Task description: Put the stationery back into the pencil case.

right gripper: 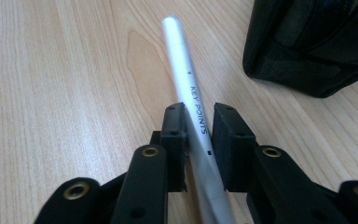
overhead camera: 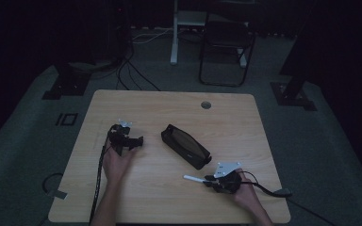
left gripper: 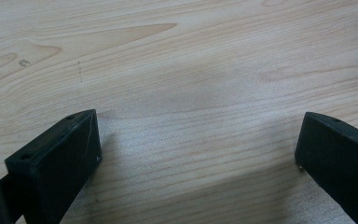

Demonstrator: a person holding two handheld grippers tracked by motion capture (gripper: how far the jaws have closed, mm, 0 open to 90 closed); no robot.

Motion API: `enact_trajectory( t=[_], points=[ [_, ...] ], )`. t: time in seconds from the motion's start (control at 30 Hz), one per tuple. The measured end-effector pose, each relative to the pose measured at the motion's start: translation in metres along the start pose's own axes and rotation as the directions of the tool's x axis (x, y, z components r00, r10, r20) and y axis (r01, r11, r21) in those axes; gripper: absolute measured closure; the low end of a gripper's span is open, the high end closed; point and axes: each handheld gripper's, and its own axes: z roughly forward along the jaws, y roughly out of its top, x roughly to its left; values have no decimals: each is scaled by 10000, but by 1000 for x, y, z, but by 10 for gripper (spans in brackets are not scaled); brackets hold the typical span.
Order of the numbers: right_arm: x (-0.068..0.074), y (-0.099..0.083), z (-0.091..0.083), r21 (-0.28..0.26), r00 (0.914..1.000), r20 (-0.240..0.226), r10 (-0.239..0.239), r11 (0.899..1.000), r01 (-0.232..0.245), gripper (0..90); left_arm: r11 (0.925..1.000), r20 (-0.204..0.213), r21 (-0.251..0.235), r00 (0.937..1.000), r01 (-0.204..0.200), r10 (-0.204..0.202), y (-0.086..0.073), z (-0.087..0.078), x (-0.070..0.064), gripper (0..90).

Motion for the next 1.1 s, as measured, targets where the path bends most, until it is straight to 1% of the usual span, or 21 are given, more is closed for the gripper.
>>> enact_trajectory(
  t=[0.23, 0.33, 0.4, 0.8, 1.1],
  points=[
    [0, 1, -4, 355, 9999, -80, 134, 9993, -132, 783, 10000, -3, 1, 10000, 3, -3, 0, 0, 0, 6],
    [3, 4, -4, 605, 9999, 107, 28, 9982, -34, 785, 10000, -5, 1, 10000, 3, -3, 0, 0, 0, 5],
    [5, 5, -4, 690, 9998, 200, 38, 9976, -52, 786, 10000, -5, 1, 10000, 4, -4, 0, 0, 0, 5],
    [4, 3, -3, 431, 9992, 214, 344, 9984, -353, 789, 10000, -5, 1, 10000, 4, -4, 0, 0, 0, 6],
    [5, 3, -3, 436, 9987, 259, 429, 9981, -441, 790, 10000, -37, 23, 10000, -52, 52, 0, 0, 0, 5]
  ],
)
